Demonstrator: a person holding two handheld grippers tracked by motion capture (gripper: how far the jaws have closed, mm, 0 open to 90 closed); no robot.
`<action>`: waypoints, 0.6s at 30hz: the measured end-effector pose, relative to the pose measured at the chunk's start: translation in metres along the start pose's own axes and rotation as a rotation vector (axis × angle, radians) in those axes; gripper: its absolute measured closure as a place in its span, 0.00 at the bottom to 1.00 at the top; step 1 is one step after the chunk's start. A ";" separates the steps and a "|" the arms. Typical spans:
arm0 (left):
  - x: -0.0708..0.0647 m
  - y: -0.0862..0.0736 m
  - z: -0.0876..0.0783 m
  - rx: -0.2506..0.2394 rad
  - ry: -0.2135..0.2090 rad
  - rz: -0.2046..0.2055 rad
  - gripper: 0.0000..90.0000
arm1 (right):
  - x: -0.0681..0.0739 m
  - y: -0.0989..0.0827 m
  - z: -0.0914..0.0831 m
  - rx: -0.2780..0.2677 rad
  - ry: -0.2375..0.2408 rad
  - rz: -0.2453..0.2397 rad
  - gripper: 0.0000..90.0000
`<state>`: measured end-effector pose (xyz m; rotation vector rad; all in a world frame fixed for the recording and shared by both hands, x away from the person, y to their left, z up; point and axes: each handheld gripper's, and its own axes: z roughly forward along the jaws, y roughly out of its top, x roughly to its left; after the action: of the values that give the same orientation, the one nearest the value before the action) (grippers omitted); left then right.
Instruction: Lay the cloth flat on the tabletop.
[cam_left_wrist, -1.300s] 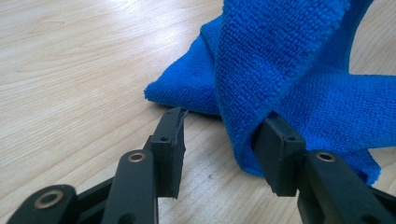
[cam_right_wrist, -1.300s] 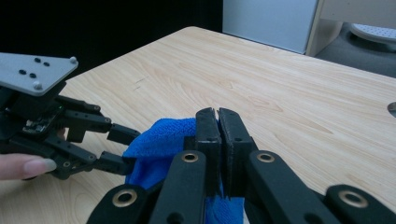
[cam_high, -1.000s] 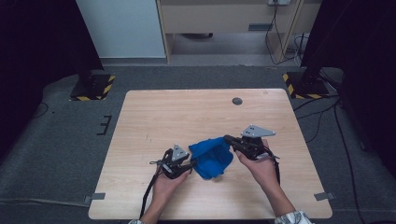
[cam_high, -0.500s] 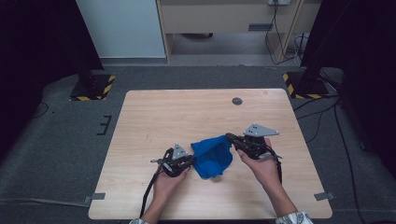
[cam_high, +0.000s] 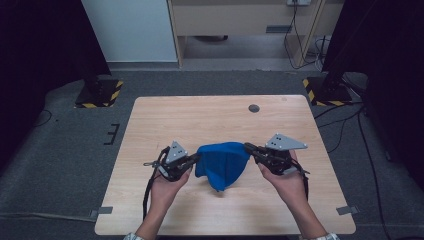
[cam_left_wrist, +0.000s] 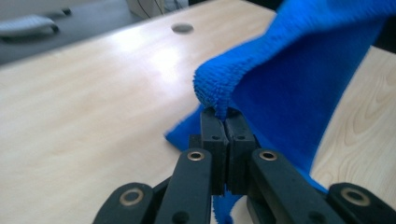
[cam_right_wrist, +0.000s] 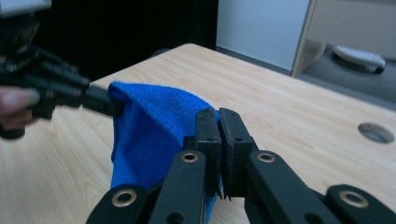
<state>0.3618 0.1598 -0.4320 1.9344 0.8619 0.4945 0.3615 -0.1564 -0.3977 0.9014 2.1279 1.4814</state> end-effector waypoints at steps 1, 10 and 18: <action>0.002 0.005 -0.002 0.005 -0.004 0.005 0.98 | 0.001 0.002 -0.001 0.002 -0.003 -0.011 0.97; 0.020 -0.001 0.070 0.215 -0.038 0.026 0.97 | -0.034 -0.049 0.030 0.170 -0.063 0.030 0.97; 0.020 -0.022 0.110 0.273 -0.052 0.017 0.93 | -0.061 -0.084 0.052 0.284 -0.097 0.071 0.97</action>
<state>0.4373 0.1168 -0.5050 2.1945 0.9180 0.3484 0.4152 -0.1834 -0.4976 1.1340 2.2902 1.1578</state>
